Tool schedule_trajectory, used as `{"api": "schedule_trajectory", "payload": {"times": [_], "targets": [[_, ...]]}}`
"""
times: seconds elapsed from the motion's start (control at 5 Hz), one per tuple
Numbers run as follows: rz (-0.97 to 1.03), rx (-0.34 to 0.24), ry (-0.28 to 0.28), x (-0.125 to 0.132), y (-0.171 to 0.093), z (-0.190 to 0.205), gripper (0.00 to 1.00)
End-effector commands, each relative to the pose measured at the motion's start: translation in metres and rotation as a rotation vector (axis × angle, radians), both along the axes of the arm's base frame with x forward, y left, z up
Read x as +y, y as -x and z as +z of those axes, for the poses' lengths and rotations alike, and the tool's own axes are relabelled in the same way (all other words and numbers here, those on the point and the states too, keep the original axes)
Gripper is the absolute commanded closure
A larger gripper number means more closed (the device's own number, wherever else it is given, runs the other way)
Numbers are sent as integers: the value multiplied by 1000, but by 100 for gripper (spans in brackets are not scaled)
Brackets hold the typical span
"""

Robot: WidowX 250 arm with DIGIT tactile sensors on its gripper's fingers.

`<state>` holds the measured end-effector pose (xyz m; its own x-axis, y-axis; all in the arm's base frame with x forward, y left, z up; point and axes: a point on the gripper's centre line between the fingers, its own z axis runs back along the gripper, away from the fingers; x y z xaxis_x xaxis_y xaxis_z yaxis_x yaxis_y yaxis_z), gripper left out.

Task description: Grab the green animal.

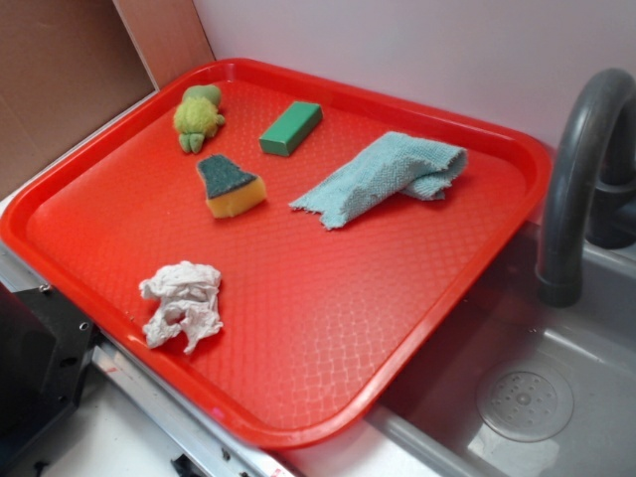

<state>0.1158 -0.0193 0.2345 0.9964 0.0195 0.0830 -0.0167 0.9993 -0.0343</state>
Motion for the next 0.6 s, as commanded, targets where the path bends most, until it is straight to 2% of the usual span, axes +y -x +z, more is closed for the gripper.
{"api": "schedule_trajectory", "payload": {"times": [0.0, 0.2, 0.4], "targets": [[0, 0, 0, 0, 0, 0, 0], [186, -34, -23, 9, -8, -10, 0], [408, -109, 19, 26, -21, -29, 0]]}}
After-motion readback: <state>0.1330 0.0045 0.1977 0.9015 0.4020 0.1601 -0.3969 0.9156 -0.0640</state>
